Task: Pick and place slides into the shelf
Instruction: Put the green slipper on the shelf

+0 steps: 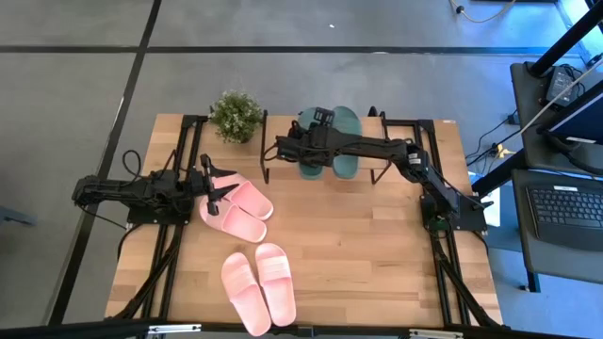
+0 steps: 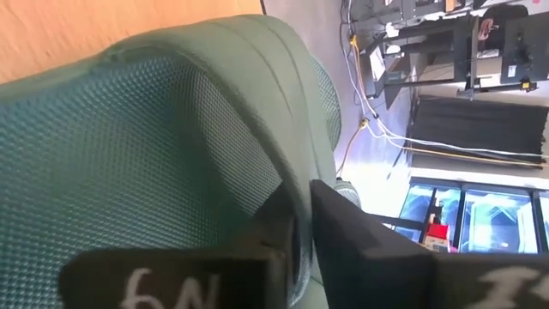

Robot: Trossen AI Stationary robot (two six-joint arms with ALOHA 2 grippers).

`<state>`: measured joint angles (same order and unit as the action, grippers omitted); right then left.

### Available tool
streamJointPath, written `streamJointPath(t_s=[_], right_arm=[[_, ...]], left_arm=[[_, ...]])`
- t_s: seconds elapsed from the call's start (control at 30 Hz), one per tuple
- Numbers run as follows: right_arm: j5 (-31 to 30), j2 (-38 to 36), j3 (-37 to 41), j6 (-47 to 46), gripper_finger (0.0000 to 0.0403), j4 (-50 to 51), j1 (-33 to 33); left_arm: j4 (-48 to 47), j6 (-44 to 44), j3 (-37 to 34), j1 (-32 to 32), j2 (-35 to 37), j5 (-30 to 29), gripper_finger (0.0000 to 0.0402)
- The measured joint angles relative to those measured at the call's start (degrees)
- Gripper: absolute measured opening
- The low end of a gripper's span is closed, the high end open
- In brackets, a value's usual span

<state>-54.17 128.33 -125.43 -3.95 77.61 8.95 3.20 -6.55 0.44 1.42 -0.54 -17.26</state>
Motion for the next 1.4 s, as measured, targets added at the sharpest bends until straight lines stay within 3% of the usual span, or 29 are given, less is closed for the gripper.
streamJointPath(t_s=[0.6, 0.77, 1.4], right_arm=[[0.6, 0.0, -0.3, -0.2, 0.0197, 2.2, 0.0], [0.8, 0.1, -1.9, -0.7, 0.0204, 5.9, -0.2], [11.0, 0.1, -5.2, -2.2, 0.0195, 7.5, -0.5]], left_arm=[[0.0, 0.0, 0.0, 0.0, 0.0, 0.0, 0.0173], [0.0, 0.0, 0.0, 0.0, 0.0, 0.0, 0.0173], [0.0, 0.2, 0.0, 0.0, 0.0, 0.0, 0.0173]])
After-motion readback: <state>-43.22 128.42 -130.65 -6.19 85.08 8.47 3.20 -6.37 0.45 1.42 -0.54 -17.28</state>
